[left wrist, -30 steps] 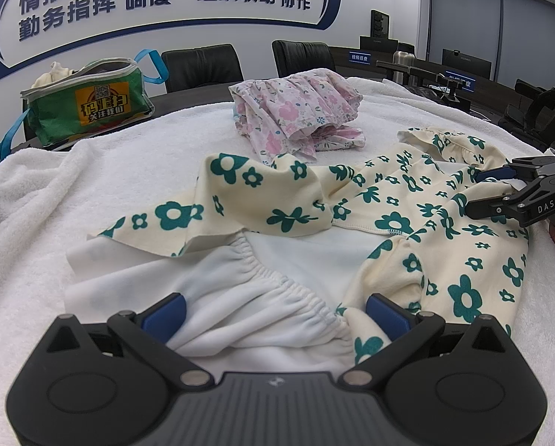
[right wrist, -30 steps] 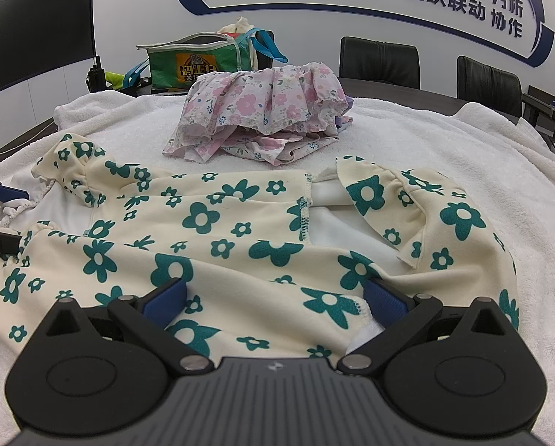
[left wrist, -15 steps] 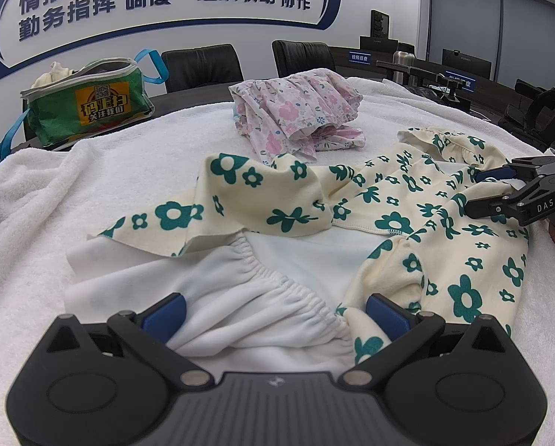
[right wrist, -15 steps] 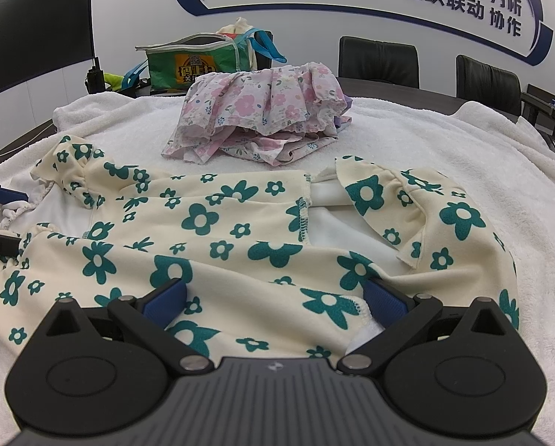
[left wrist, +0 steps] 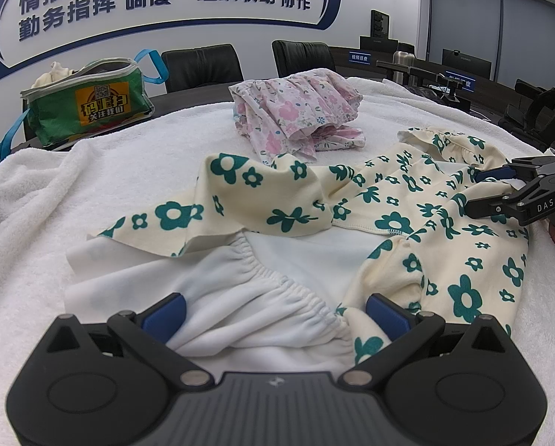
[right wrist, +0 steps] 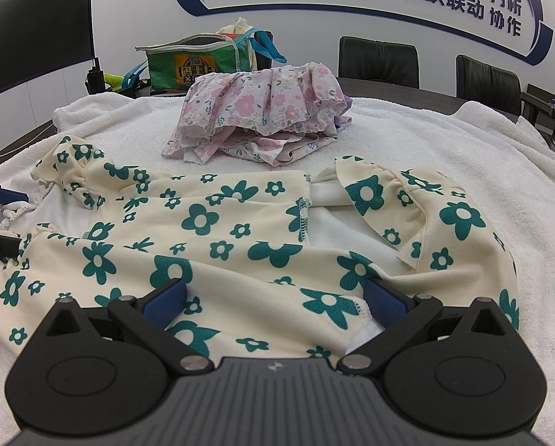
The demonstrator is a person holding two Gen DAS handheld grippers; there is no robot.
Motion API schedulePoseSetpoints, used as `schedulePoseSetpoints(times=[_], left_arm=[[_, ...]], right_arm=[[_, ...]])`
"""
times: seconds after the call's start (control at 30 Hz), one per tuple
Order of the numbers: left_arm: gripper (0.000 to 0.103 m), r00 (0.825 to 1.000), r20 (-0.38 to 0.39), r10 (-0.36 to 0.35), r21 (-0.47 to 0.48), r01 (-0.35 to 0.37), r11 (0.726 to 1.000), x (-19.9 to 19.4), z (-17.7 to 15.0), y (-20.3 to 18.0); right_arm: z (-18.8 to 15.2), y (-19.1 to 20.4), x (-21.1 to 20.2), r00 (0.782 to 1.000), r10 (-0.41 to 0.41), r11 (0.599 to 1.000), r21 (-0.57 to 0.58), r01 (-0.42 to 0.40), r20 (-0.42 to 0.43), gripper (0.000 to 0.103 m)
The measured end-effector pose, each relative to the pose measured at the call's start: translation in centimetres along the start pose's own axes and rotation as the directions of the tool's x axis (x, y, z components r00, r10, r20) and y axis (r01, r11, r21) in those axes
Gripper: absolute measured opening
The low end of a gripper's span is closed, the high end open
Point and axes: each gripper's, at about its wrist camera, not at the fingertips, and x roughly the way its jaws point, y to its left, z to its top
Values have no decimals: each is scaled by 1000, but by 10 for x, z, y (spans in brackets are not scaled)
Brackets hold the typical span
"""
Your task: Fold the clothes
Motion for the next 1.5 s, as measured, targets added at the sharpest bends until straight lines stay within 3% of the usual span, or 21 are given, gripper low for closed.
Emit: schedulePoseSetpoints(times=[1.5], left_arm=[[103, 1000, 0, 0, 0, 0, 1000, 0, 0, 0]], right_arm=[[0, -3, -1, 1000, 11, 1000, 13, -11, 5, 102]])
